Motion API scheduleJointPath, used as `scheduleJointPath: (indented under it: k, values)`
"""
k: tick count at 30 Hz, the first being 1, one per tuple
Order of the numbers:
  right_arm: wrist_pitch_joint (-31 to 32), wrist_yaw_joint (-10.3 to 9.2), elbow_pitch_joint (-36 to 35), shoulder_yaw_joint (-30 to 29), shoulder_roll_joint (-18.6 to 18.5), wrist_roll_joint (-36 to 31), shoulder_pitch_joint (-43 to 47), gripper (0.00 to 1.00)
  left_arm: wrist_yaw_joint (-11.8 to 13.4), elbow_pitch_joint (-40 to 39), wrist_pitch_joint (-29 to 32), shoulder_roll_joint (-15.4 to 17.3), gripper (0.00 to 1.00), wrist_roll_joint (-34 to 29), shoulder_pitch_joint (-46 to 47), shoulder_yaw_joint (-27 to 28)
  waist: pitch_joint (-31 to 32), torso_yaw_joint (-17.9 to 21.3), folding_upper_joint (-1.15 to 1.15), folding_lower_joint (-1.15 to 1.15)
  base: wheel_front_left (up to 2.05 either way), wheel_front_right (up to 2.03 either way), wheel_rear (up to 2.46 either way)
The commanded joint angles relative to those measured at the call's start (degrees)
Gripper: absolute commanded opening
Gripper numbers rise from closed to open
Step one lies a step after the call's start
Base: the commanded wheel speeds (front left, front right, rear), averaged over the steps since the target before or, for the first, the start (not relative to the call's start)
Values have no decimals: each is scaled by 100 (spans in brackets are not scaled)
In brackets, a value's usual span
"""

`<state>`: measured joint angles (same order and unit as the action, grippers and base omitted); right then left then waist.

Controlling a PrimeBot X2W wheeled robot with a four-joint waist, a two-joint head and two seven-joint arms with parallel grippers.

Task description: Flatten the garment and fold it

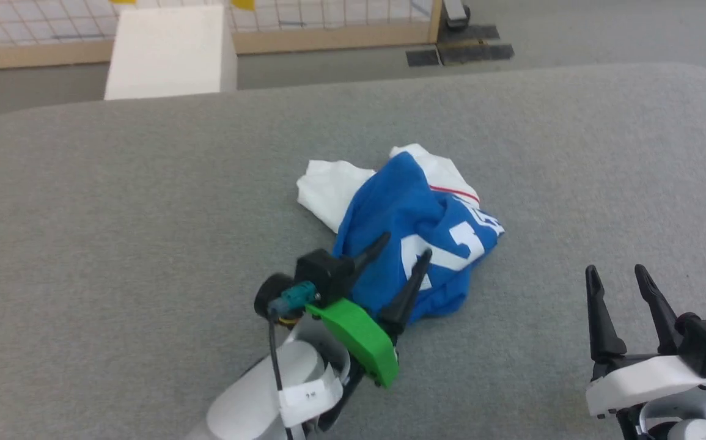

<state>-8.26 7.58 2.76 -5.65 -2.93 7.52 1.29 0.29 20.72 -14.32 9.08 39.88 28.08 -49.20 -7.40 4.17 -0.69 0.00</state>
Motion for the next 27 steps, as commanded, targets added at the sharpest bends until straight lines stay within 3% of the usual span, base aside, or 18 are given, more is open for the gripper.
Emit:
scheduleJointPath:
  k: [1,14,22,27]
  values:
    - [16,-9,-27,-15,5,-30,49,100,86,-170,-45,54,100,-92,-66,131,309,-281,69,0,0,0,0]
    - [213,-9,-263,-103,5,-174,343,100,755,-1184,-66,650,100,-638,-1084,1963,692,-562,69,0,0,0,0]
    - [331,-9,-422,-18,5,-197,477,100,755,-1259,-67,905,100,-833,-1942,2864,793,-552,69,0,0,0,0]
    - [394,-9,-481,44,5,-190,558,100,621,-1187,-67,941,100,-890,-2235,3012,828,-555,69,0,0,0,0]
